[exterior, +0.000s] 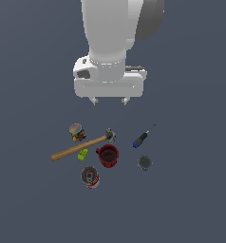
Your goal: Pick up a designated object from a clutter of objects.
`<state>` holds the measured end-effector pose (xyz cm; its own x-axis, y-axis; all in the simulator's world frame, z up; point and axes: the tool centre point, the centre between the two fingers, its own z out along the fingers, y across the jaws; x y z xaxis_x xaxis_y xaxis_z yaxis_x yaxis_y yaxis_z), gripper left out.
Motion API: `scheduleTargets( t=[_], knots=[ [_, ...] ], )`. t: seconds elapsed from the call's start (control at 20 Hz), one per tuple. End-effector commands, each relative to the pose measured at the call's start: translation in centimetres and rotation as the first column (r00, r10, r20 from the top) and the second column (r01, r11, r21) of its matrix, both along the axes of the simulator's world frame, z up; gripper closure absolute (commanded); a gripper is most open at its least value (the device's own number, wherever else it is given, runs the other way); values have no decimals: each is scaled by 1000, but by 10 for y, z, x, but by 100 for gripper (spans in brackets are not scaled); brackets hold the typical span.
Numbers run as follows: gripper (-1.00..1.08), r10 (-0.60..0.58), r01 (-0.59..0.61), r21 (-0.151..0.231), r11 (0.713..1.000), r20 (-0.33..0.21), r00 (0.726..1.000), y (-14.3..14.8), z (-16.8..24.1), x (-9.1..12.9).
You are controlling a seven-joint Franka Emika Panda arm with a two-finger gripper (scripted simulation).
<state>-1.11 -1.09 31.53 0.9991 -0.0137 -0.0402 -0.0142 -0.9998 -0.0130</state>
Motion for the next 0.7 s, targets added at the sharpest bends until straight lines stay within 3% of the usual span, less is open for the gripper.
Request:
scheduleTargets(
  t=[0.0, 0.45, 0.65],
  knots=[
    [-92, 0, 0, 0, 1000, 0, 1000, 0, 0, 0],
    [-92, -61, 61, -13, 998, 15, 998, -29, 8, -3],
    [-92, -61, 62, -13, 998, 15, 998, -29, 9, -3]
  ],
)
